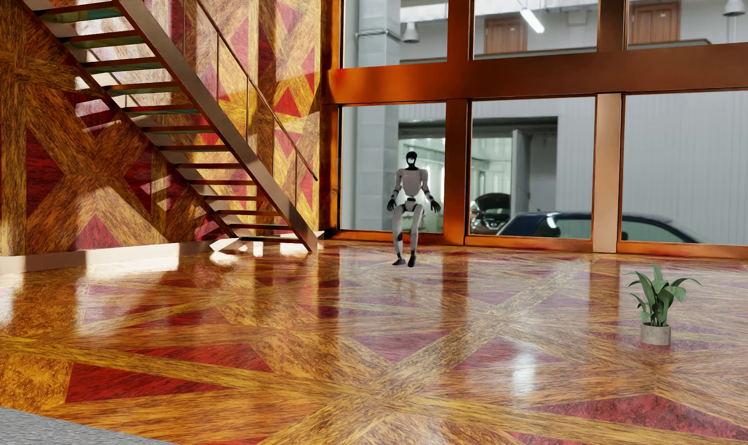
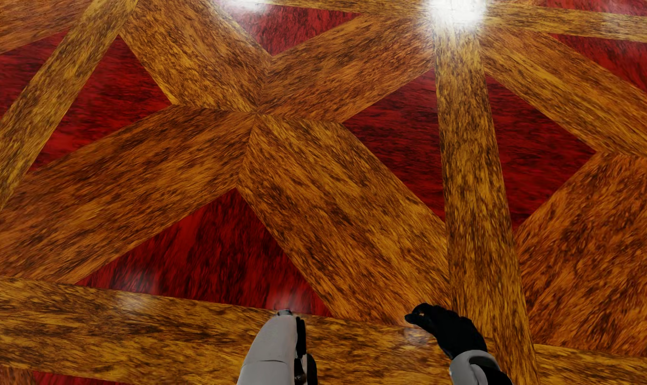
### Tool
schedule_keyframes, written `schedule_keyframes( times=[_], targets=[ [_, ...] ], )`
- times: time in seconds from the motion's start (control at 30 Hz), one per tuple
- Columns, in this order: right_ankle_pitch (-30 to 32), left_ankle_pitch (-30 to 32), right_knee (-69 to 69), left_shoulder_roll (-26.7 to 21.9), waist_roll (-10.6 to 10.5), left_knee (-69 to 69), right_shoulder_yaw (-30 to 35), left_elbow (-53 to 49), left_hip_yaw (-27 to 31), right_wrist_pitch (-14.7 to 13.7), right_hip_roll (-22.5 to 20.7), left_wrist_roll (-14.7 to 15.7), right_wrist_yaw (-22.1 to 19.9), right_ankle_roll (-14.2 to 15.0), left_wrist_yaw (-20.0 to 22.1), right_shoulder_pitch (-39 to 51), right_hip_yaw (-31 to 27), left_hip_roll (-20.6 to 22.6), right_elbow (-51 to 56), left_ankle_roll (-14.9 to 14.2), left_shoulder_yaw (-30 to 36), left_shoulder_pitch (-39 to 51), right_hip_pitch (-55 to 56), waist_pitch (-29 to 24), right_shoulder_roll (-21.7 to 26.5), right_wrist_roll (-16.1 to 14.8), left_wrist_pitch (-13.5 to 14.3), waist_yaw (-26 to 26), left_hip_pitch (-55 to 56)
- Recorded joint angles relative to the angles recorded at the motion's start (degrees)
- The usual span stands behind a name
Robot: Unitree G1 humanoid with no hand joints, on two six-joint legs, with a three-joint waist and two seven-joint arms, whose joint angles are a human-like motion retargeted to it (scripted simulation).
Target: Move towards the chair
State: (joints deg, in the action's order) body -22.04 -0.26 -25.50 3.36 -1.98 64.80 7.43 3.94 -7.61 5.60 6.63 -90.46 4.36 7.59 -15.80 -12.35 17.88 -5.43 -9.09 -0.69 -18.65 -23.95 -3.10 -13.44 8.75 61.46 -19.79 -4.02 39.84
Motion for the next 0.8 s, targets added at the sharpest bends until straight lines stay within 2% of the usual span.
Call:
schedule_keyframes(
  times=[0.03, 0.07, 0.1, 0.13, 0.17, 0.2, 0.23, 0.27, 0.3, 0.33, 0.37, 0.4, 0.43, 0.47, 0.5, 0.53, 0.57, 0.6, 0.63, 0.7, 0.73, 0.77, 0.8],
  targets=[
    [0.1, -0.1, 2.0, -0.1, 0.7, -11.9, 2.8, 0.3, -1.7, -1.1, 0.2, 12.7, -1.3, 0.4, -1.8, 1.3, 1.5, 0.1, 4.3, -0.4, -6.1, 0.1, -2.2, 0.5, 1.6, -5.7, 1.0, -1.0, 0.7],
    [-0.2, 1.6, 3.8, -2.2, 1.3, -26.4, 5.3, 2.3, -2.5, -1.4, 0.4, 20.1, -1.9, 1.0, -2.9, 3.4, 2.8, 0.9, 8.2, -1.5, -8.6, -0.4, -4.2, 0.9, 4.0, -9.5, 2.3, -2.0, -0.1],
    [-0.5, 3.5, 6.3, -5.2, 1.8, -41.3, 7.5, 5.6, -2.3, -1.1, 0.5, 24.4, -2.1, 1.6, -2.4, 5.0, 3.9, 2.2, 11.8, -0.7, -9.2, -1.1, -6.9, 1.2, 6.5, -11.1, 4.4, -2.8, -2.1],
    [-0.5, 5.5, 8.6, -8.1, 2.3, -50.1, 9.0, 9.6, -3.9, -1.2, 0.4, 26.5, -2.3, 2.3, -0.6, 6.4, 5.0, 2.6, 14.6, 0.7, -9.0, -1.8, -9.8, 1.3, 8.4, -11.9, 6.5, -3.3, -3.7],
    [0.0, 8.5, 8.4, -10.9, 2.9, -48.3, 9.2, 14.7, -4.5, -0.3, 0.9, 25.8, -2.7, 2.9, 1.2, 7.1, 5.8, 3.4, 16.0, 3.6, -7.8, -1.9, -12.2, 1.2, 9.6, -11.9, 7.2, -3.7, -3.1],
    [1.3, 8.7, 6.5, -12.6, 3.7, -41.9, 8.4, 20.3, -4.6, 1.2, 2.1, 24.0, -3.1, 3.4, 3.0, 6.6, 6.0, 4.3, 16.4, 5.7, -6.6, -0.9, -13.9, 0.9, 9.6, -12.0, 6.4, -4.1, -1.8],
    [5.5, 7.5, 3.1, -13.3, 4.6, -36.0, 6.9, 26.3, -5.0, 3.9, 3.6, 21.6, -4.2, 2.8, 5.1, 5.2, 6.0, 4.9, 14.8, 7.3, -5.7, 0.6, -14.5, 0.6, 8.4, -12.7, 4.1, -4.5, -0.9],
    [12.2, 4.1, -2.6, -12.5, 5.6, -31.7, 6.1, 32.1, -5.7, 6.6, 5.4, 19.4, -5.2, -0.1, 6.2, 4.3, 5.0, 5.1, 10.8, 7.9, -5.3, 2.0, -13.5, 0.3, 6.7, -13.5, 0.7, -4.5, -1.2],
    [18.6, 0.3, -12.6, -10.6, 6.7, -29.1, 5.9, 36.8, -6.6, 9.8, 8.5, 18.0, -4.7, -1.2, 5.2, 4.3, 3.5, 5.4, 4.2, 7.9, -4.9, 3.1, -10.2, 0.0, 5.2, -14.3, -1.8, -4.1, -2.9],
    [24.7, -2.8, -24.1, -9.0, 7.8, -28.5, 5.4, 40.0, -6.9, 13.8, 11.8, 15.3, -3.6, -6.6, 3.1, 4.5, 1.1, 6.6, -4.0, 7.6, -2.5, 4.3, -5.2, -0.2, 3.6, -15.0, -2.2, -3.4, -5.8],
    [23.9, -5.0, -34.8, -7.5, 8.7, -29.7, 5.1, 41.6, -6.6, 16.7, 11.9, 12.7, -2.7, -6.9, 2.1, 4.2, -4.2, 8.4, -11.8, 7.3, 0.9, 6.2, 1.5, -0.3, 2.6, -14.7, 0.3, -2.4, -9.6],
    [20.6, -6.6, -43.1, -6.5, 9.1, -32.2, 5.1, 42.3, -5.6, 18.5, 9.9, 10.1, -2.0, -8.0, 2.3, 2.9, -8.6, 9.9, -18.6, 7.0, 4.9, 8.6, 8.5, -0.4, 1.9, -13.4, 3.5, -1.5, -14.1],
    [19.8, -7.5, -48.2, -5.2, 9.1, -35.2, 4.4, 42.4, -4.4, 18.7, 8.8, 8.7, -1.9, -7.0, 5.8, 0.2, -10.6, 11.1, -23.4, 6.7, 7.5, 11.3, 14.7, -0.3, 1.6, -12.5, 6.8, -0.8, -18.8],
    [19.7, -8.3, -50.1, -3.6, 8.7, -38.3, 3.1, 41.7, -2.9, 18.9, 8.4, 8.4, -2.9, -6.2, 8.4, -3.1, -10.9, 11.9, -26.5, 6.4, 10.2, 14.9, 20.4, 0.0, 0.5, -12.5, 8.7, 0.0, -23.3],
    [19.3, -9.3, -49.1, -2.0, 8.3, -40.9, 1.2, 39.9, -1.4, 18.5, 8.4, 9.3, -3.7, -6.9, 11.5, -5.8, -10.4, 12.3, -28.9, 6.1, 12.7, 17.5, 25.4, 0.4, -0.2, -12.8, 10.3, 1.0, -27.4],
    [19.1, -10.1, -45.7, -0.3, 7.9, -42.9, -1.5, 37.6, -0.1, 17.9, 8.9, 11.4, -4.6, -6.9, 13.9, -8.9, -9.2, 12.8, -30.0, 5.9, 15.3, 20.1, 29.6, 0.8, -0.7, -14.0, 11.7, 2.1, -31.5],
    [19.3, -11.7, -39.2, 0.5, 7.6, -44.2, -4.5, 34.8, 1.2, 16.5, 9.5, 13.6, -5.5, -7.6, 16.0, -12.0, -7.3, 13.0, -29.8, 5.6, 19.0, 22.7, 32.6, 1.1, -1.3, -15.9, 13.6, 3.3, -34.8],
    [19.3, -13.4, -30.1, 0.5, 7.4, -45.1, -6.4, 31.8, 2.2, 15.2, 9.7, 15.9, -5.6, -8.2, 17.5, -14.8, -5.0, 13.3, -29.6, 5.3, 22.8, 25.2, 34.5, 1.3, -1.3, -16.5, 15.5, 4.4, -38.1],
    [20.1, -14.9, -17.9, -0.5, 7.4, -46.1, -8.1, 28.5, 3.3, 14.1, 8.4, 17.3, -5.4, -7.1, 18.2, -17.2, -3.4, 13.3, -29.2, 4.9, 27.0, 27.8, 35.2, 1.5, -1.6, -16.4, 17.1, 5.4, -41.3],
    [21.1, -16.1, 10.6, -4.3, 7.2, -48.2, -11.4, 22.3, 4.9, 13.4, 2.3, 19.7, -4.5, -5.6, 17.6, -20.2, -4.0, 12.7, -28.9, 3.7, 34.0, 32.6, 32.8, 1.9, -3.5, -16.1, 20.0, 6.7, -48.3],
    [22.8, -15.9, 15.9, -6.3, 6.9, -47.5, -12.0, 20.0, 4.7, 13.0, 0.3, 21.4, -3.1, -4.1, 16.9, -20.9, -3.3, 12.3, -29.1, 3.3, 35.9, 34.1, 32.2, 2.0, -4.0, -15.5, 20.7, 6.9, -51.4],
    [26.9, -14.4, 12.8, -8.2, 6.4, -45.5, -11.4, 18.6, 4.3, 12.4, -2.2, 23.5, -1.1, -9.5, 15.5, -20.7, -5.2, 11.2, -29.9, 2.4, 36.7, 34.7, 32.2, 2.1, -4.1, -14.2, 20.5, 7.2, -54.0],
    [28.9, -11.2, 5.6, -10.1, 5.8, -42.0, -10.8, 17.6, 3.4, 11.7, -3.5, 25.6, 0.4, -13.1, 14.2, -19.7, -6.2, 9.9, -30.6, 1.8, 36.5, 34.4, 32.2, 2.0, -4.1, -12.6, 19.5, 7.4, -56.3]
  ],
)
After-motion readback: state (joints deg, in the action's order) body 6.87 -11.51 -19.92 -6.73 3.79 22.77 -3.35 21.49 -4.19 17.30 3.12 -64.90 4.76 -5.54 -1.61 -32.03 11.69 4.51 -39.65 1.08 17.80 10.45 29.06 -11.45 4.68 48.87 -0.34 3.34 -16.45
